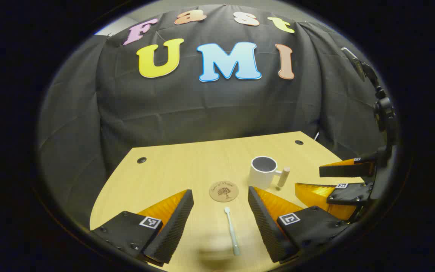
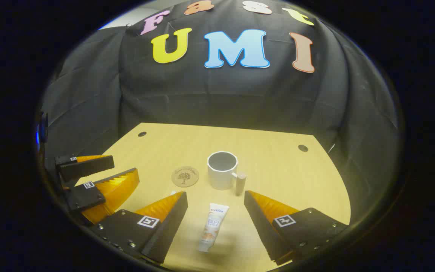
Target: Put the toothbrush and toothpaste on the desktop into the cup, then pick up the cup and place it on the coaster on the desktop.
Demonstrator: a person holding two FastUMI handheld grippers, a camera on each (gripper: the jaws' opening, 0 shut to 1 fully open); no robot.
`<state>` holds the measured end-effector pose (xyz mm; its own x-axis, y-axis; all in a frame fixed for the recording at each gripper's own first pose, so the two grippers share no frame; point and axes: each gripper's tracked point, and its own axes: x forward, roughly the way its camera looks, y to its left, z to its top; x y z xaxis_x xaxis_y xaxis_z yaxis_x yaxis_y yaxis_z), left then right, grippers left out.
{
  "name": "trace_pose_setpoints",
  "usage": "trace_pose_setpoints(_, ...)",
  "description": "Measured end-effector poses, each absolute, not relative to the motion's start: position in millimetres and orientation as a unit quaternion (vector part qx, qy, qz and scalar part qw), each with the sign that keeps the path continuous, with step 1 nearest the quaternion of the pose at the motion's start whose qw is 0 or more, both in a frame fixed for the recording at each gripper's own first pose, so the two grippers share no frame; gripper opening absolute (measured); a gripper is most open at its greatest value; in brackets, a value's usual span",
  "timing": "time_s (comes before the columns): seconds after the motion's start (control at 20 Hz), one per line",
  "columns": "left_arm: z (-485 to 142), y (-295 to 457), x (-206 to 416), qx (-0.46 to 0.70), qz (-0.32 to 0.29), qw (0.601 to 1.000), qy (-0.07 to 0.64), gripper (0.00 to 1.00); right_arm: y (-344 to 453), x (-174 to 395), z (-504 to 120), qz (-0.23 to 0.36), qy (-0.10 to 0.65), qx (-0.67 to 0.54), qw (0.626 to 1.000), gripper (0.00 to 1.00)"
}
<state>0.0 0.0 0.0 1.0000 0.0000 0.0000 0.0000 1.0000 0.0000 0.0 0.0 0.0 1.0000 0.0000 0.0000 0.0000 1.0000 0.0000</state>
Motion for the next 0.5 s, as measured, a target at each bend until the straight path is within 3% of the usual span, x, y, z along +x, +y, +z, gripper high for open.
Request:
trace_pose_setpoints(0.4,-19,4,12,-0.018,-0.001,0.999,0.032,0.97,-10,2,-9,-0.024,0.014,0.015,0.999,0.95)
trace_pose_setpoints(0.45,-21,5,14,-0.018,-0.002,0.999,0.036,0.92,-9,3,-12,-0.024,0.018,0.017,0.999,0.94)
trace_pose_setpoints(0.5,-22,5,15,-0.018,-0.002,0.999,0.039,0.97,-9,4,-14,-0.025,0.022,0.017,0.999,0.94)
